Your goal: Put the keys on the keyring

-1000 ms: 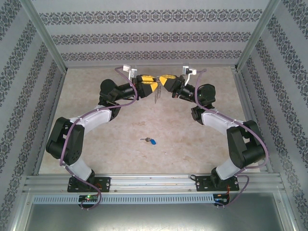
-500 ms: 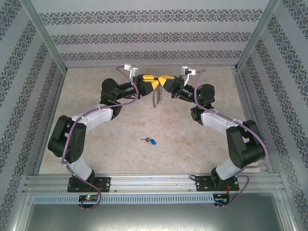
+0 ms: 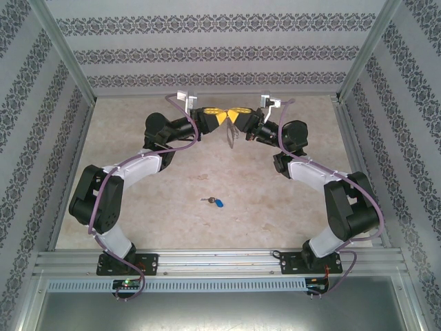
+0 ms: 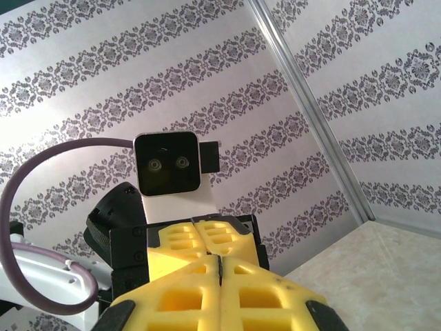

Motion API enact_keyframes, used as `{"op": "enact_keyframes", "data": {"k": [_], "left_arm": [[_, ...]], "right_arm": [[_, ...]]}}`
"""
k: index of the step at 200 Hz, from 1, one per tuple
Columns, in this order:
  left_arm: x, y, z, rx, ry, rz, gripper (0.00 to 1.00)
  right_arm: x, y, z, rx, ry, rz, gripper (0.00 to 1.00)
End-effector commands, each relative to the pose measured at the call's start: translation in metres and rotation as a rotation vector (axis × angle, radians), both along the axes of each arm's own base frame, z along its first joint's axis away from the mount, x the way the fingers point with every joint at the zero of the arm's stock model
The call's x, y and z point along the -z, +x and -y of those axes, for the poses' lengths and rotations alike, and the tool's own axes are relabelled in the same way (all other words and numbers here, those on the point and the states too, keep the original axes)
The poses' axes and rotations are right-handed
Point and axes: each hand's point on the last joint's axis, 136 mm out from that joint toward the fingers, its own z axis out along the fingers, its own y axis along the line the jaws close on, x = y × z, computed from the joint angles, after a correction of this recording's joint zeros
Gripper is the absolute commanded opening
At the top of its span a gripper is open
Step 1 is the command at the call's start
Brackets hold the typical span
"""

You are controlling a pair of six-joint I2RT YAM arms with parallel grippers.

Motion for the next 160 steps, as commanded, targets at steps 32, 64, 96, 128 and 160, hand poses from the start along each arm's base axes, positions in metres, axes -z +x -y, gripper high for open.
{"op": "enact_keyframes", "data": {"k": [32,64,96,128,160], "left_arm": [[-0.012,-0.008,0.004,-0.005,0.039,0.104,0.0],[-0.005,-0.013,0.004,-0.005,0.131,0.136,0.0],[0.006,-0.015,0.005,0.008,0.247,0.154,0.0],[0.011,-0.017,0.009,0.049,0.314,0.155,0.0],[0.014,-0.019,0.013,0.106,0.357,0.135,0.0]], "right_arm": [[-0.009,0.003,0.033,0.067,0.021,0.022,0.29],[-0.005,0.004,0.05,0.103,-0.032,-0.006,0.35],[0.004,-0.003,0.048,0.073,-0.128,-0.031,0.42],[0.012,-0.015,0.041,0.005,-0.213,-0.035,0.48],[0.022,-0.025,0.036,-0.042,-0.273,-0.03,0.49]]}}
